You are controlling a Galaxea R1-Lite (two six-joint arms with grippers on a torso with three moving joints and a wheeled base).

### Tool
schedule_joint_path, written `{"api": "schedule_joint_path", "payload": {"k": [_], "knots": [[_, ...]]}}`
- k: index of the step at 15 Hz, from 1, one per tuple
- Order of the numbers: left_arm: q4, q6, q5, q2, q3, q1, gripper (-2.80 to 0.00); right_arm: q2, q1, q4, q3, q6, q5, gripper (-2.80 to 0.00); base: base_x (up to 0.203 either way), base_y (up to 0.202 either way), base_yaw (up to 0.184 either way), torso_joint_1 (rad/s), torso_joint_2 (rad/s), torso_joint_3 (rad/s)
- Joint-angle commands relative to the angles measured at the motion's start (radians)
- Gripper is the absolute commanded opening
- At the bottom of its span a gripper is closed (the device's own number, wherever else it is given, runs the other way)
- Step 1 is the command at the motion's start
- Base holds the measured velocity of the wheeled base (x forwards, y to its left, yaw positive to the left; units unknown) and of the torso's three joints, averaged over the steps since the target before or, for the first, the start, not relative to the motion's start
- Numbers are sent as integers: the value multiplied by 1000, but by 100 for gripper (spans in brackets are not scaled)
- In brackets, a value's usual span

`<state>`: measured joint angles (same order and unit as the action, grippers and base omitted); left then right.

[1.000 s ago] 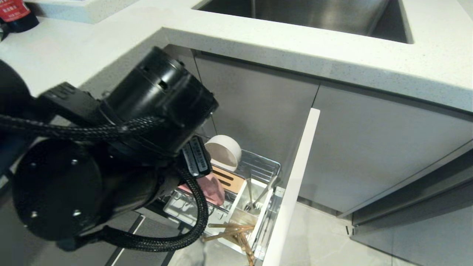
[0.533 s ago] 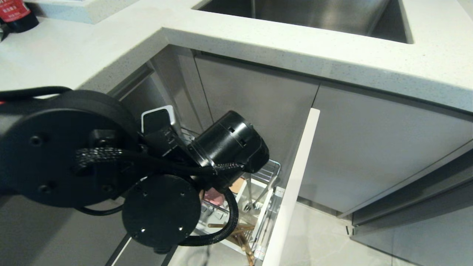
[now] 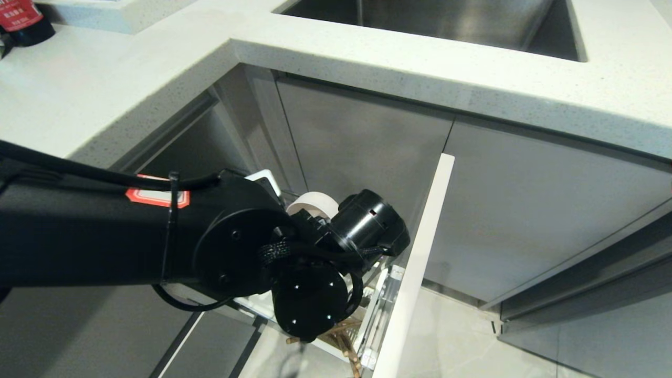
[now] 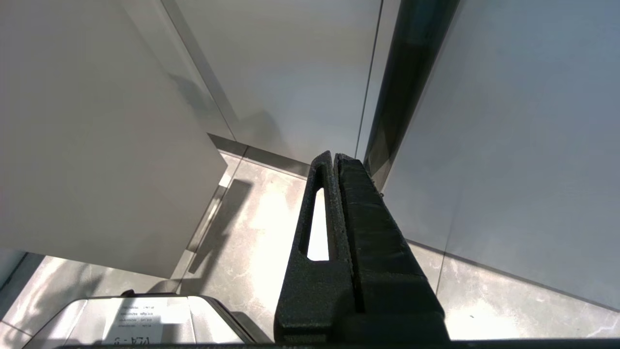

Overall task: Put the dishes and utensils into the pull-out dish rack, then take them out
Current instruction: Take the plate out of the cupboard

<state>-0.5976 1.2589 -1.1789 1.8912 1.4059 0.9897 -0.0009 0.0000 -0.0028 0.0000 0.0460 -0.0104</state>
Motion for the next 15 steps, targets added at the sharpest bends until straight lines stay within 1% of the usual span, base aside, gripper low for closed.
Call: {"api": "schedule_joint_path", "payload": {"k": [1,6,12,13,15], "knots": [[37,8,-8,23,-10,-16,0,1,0,0,0,0,0,-280,0,0,0,0,0,0],[85,7,-8,46,-17,-48,0,1,0,0,0,0,0,-280,0,0,0,0,0,0],[87,0,-8,48,-16,-63,0,1,0,0,0,0,0,-280,0,0,0,0,0,0],[88,0,-9,45,-15,-63,-280,1,0,0,0,0,0,-280,0,0,0,0,0,0],[87,0,-8,37,-15,-63,-280,1,0,0,0,0,0,-280,0,0,0,0,0,0]]}}
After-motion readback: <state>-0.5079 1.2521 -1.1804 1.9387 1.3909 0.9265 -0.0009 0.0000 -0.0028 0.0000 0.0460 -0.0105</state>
